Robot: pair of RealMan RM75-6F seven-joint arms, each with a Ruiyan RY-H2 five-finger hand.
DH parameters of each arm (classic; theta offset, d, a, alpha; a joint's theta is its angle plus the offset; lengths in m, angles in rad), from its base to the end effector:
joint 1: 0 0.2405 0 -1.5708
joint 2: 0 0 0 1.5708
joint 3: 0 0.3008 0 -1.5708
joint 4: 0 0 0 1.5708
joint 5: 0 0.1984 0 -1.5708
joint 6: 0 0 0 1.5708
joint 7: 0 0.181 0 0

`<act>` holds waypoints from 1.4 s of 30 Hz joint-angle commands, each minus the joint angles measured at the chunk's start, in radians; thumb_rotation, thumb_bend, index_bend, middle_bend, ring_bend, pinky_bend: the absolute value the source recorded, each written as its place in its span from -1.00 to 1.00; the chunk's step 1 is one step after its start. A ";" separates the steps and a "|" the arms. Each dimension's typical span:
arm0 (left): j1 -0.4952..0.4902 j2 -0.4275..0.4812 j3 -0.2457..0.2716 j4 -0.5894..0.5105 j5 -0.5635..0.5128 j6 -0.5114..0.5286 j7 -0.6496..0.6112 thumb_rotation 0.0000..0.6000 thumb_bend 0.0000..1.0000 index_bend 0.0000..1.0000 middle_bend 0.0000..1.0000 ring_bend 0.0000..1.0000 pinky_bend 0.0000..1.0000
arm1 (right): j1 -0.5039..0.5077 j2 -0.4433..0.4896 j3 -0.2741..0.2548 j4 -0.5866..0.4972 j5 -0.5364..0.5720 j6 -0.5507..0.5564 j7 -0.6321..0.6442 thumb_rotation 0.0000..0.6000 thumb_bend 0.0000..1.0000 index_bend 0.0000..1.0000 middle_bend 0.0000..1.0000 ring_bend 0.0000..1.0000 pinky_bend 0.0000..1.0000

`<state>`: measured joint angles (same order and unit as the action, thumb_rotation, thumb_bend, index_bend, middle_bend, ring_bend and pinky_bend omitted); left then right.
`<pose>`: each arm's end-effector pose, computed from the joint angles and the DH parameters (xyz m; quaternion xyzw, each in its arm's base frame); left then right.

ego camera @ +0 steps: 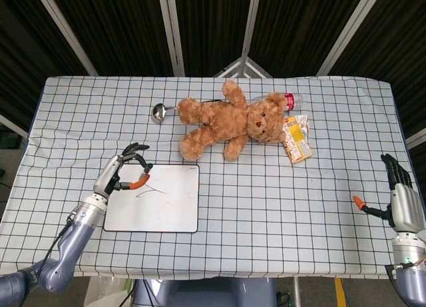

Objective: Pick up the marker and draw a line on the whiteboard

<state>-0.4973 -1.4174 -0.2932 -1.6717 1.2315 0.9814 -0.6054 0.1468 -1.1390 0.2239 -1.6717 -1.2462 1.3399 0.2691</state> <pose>-0.2053 0.3654 0.0438 -0.4325 -0.6775 -0.5581 0.2061 -0.3503 -0.2712 0.1970 0.4413 -0.5168 0.4874 0.5483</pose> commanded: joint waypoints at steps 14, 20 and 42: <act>-0.069 0.014 0.123 0.174 -0.183 0.066 0.863 1.00 -0.12 0.56 -0.65 -1.00 -0.98 | 0.001 0.002 -0.001 -0.006 0.004 -0.005 -0.006 1.00 -0.58 -1.00 -1.00 -1.00 -1.00; -0.077 -0.036 0.151 0.256 -0.212 0.068 0.963 1.00 -0.24 0.54 -0.67 -1.00 -0.98 | 0.001 0.003 -0.001 -0.006 0.006 -0.006 -0.006 1.00 -0.58 -1.00 -1.00 -1.00 -1.00; -0.033 -0.027 0.137 0.219 -0.303 0.079 0.960 1.00 -0.80 -0.86 -1.00 -1.00 -1.00 | 0.000 0.005 -0.002 -0.005 0.004 -0.007 -0.003 1.00 -0.58 -1.00 -1.00 -1.00 -1.00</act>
<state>-0.5431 -1.4623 -0.1507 -1.4220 0.9302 1.0516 0.3773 0.1469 -1.1344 0.2220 -1.6770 -1.2420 1.3334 0.2666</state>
